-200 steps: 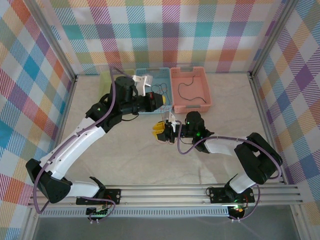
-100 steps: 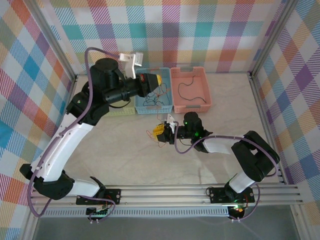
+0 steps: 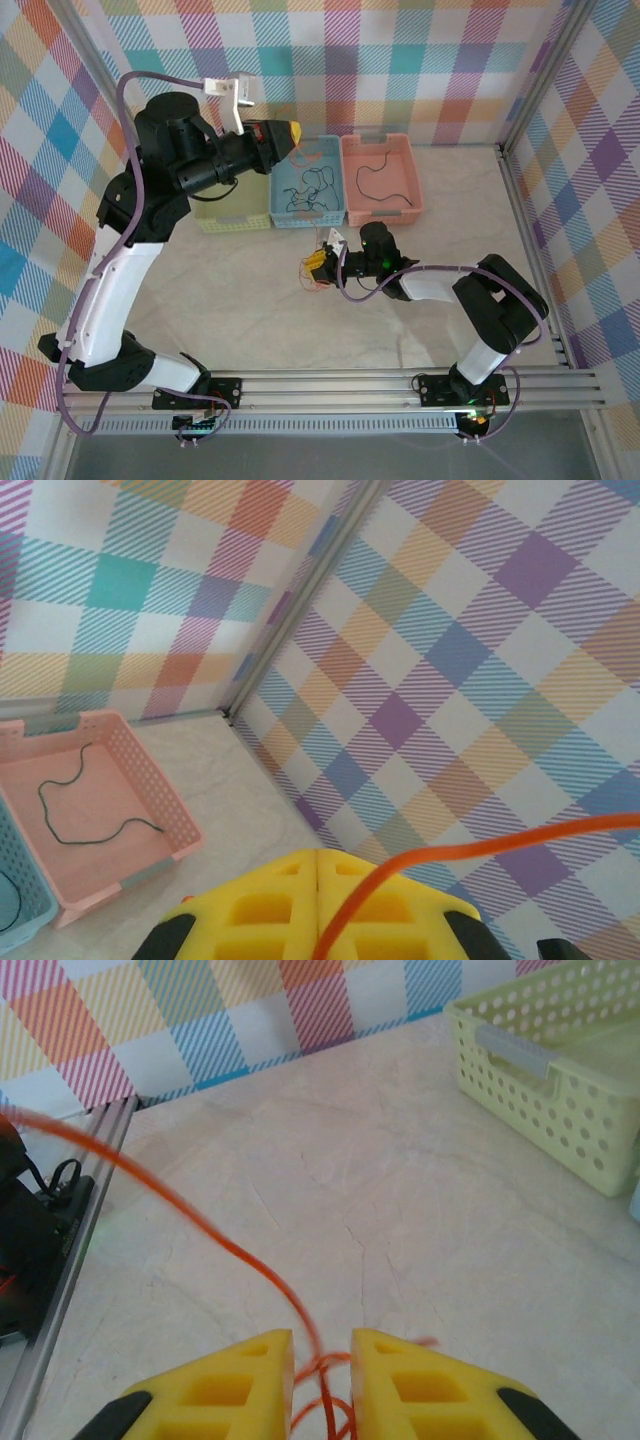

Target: Untangle the cables

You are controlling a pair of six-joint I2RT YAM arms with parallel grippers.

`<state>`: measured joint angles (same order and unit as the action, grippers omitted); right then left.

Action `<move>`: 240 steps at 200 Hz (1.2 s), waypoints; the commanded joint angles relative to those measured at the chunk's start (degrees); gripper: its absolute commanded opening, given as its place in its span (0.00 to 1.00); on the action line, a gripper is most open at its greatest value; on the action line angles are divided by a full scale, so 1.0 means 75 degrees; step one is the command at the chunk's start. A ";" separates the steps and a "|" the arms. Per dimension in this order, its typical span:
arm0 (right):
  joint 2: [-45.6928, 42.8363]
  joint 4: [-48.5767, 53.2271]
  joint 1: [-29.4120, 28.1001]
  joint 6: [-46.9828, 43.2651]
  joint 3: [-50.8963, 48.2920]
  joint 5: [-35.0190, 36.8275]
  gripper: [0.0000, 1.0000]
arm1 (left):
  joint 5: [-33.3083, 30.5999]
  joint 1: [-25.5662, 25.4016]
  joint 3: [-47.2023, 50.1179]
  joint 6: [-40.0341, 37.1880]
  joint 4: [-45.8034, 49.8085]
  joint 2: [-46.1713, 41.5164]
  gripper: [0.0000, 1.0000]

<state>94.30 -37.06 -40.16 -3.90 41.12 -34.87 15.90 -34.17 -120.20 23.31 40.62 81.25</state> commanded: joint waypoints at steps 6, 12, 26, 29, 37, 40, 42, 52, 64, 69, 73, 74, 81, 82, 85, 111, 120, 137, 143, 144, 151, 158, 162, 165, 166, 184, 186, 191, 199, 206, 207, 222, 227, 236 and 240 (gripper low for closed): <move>0.0089 0.0487 -0.0036 -0.0171 0.0305 0.0039 0.23 | 0.0140 0.0271 -0.0544 0.0119 0.0035 0.0073 0.00; 0.0105 0.0505 -0.0036 -0.0166 0.0319 0.0033 0.23 | 0.0209 0.0308 -0.0716 0.0160 0.0043 0.0142 0.00; 0.0116 0.0528 -0.0036 -0.0171 0.0329 0.0045 0.24 | 0.0335 0.0390 -0.1347 0.0162 0.0353 0.0416 0.00; 0.0115 0.0540 -0.0039 -0.0171 0.0329 0.0044 0.24 | 0.0340 0.0404 -0.1499 0.0151 0.0450 0.0491 0.00; 0.0118 0.0575 -0.0035 -0.0424 0.0332 0.0043 0.23 | 0.0361 0.0451 -0.1814 0.0129 0.0651 0.0629 0.00; 0.0118 0.0587 -0.0036 -0.0434 0.0340 0.0044 0.23 | 0.0376 0.0479 -0.1883 0.0119 0.0699 0.0665 0.00; 0.0118 0.0601 -0.0033 -0.0439 0.0341 0.0044 0.23 | 0.0373 0.0502 -0.1930 0.0116 0.0724 0.0681 0.00; 0.0131 0.0676 -0.0032 -0.0467 0.0382 0.0062 0.23 | 0.0376 0.0601 -0.1985 0.0155 0.0708 0.0690 0.00; 0.0162 0.0853 -0.0030 -0.0519 0.0440 0.0106 0.23 | 0.0376 0.0739 -0.1994 0.0198 0.0604 0.0664 0.00; 0.0185 0.0932 -0.0035 -0.0531 0.0470 0.0131 0.23 | 0.0376 0.0796 -0.2028 0.0201 0.0585 0.0661 0.00; 0.0186 0.0997 -0.0034 -0.0534 0.0496 0.0160 0.23 | 0.0376 0.0859 -0.2069 0.0218 0.0590 0.0667 0.00; 0.0187 0.1006 -0.0035 -0.0540 0.0500 0.0167 0.23 | 0.0376 0.0868 -0.2074 0.0213 0.0593 0.0670 0.00; 0.0187 0.1071 -0.0034 -0.0555 0.0499 0.0196 0.23 | 0.0370 0.0949 -0.2115 0.0226 0.0596 0.0663 0.00; 0.0182 0.1072 -0.0029 -0.0562 0.0496 0.0196 0.23 | 0.0373 0.0960 -0.2120 0.0229 0.0596 0.0663 0.00; 0.0170 0.1072 -0.0035 -0.0558 0.0498 0.0199 0.23 | 0.0365 0.1006 -0.2125 0.0234 0.0587 0.0661 0.00; 0.0086 0.0855 -0.0029 -0.0536 0.0368 0.0249 0.24 | 0.0403 0.1186 -0.2060 0.0269 0.0590 0.0631 0.00; 0.0054 0.0806 -0.0034 -0.0523 0.0337 0.0320 0.24 | 0.0426 0.1203 -0.1976 0.0269 0.0564 0.0636 0.00; -0.0037 0.0729 -0.0032 -0.0514 0.0261 0.0508 0.24 | 0.0315 0.1262 -0.1741 0.0209 0.0549 0.0602 0.00; -0.0065 0.0683 -0.0035 -0.0512 0.0226 0.0592 0.25 | 0.0224 0.1292 -0.1645 0.0158 0.0549 0.0589 0.00; -0.0067 0.0673 -0.0036 -0.0511 0.0213 0.0611 0.25 | 0.0206 0.1301 -0.1627 0.0154 0.0549 0.0579 0.00; -0.0115 0.0621 -0.0036 -0.0504 0.0165 0.0764 0.26 | 0.0070 0.1342 -0.1506 0.0103 0.0549 0.0555 0.00; -0.0168 0.0577 -0.0036 -0.0508 0.0120 0.0892 0.26 | -0.0051 0.1406 -0.1369 0.0064 0.0510 0.0531 0.00; -0.0206 0.0562 -0.0031 -0.0505 0.0084 0.0966 0.26 | -0.0107 0.1451 -0.1280 0.0044 0.0478 0.0516 0.00; -0.0219 0.0538 -0.0025 -0.0509 0.0061 0.1030 0.26 | -0.0153 0.1486 -0.1220 0.0034 0.0453 0.0502 0.00; -0.0226 0.0531 -0.0019 -0.0510 0.0049 0.1053 0.26 | -0.0170 0.1498 -0.1198 0.0022 0.0442 0.0500 0.00; -0.0344 0.0477 -0.0012 -0.0483 -0.0054 0.1345 0.27 | -0.0353 0.1731 -0.0934 -0.0012 0.0327 0.0571 0.00; -0.0349 0.0476 -0.0012 -0.0489 -0.0062 0.1377 0.27 | -0.0360 0.1749 -0.0928 -0.0017 0.0335 0.0598 0.00; -0.0372 0.0470 -0.0009 -0.0485 -0.0089 0.1444 0.27 | -0.0411 0.1824 -0.0917 -0.0037 0.0365 0.0649 0.00; -0.0419 0.0411 -0.0001 -0.0481 -0.0135 0.1553 0.27 | -0.0481 0.1937 -0.0910 -0.0038 0.0427 0.0772 0.00; -0.0456 0.0352 -0.0001 -0.0474 -0.0182 0.1648 0.27 | -0.0508 0.2041 -0.0856 -0.0044 0.0443 0.0840 0.00; -0.0462 0.0344 -0.0001 -0.0469 -0.0184 0.1660 0.27 | -0.0511 0.2051 -0.0852 -0.0047 0.0443 0.0851 0.00; -0.0535 0.0239 0.0008 -0.0455 -0.0255 0.1853 0.27 | -0.0640 0.2256 -0.0622 -0.0045 0.0339 0.0953 0.00; -0.0558 0.0226 0.0004 -0.0464 -0.0287 0.1890 0.27 | -0.0697 0.2318 -0.0523 -0.0051 0.0279 0.0975 0.00; -0.0574 0.0195 0.0008 -0.0458 -0.0307 0.1953 0.27 | -0.0865 0.2421 -0.0409 -0.0106 0.0222 0.1049 0.00; -0.0579 0.0195 0.0019 -0.0456 -0.0312 0.1974 0.27 | -0.0976 0.2454 -0.0393 -0.0136 0.0240 0.1097 0.00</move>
<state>91.90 -33.12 -40.16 -6.74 39.72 -22.52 12.12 -17.78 -125.05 24.10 44.49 88.12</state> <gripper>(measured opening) 0.269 0.063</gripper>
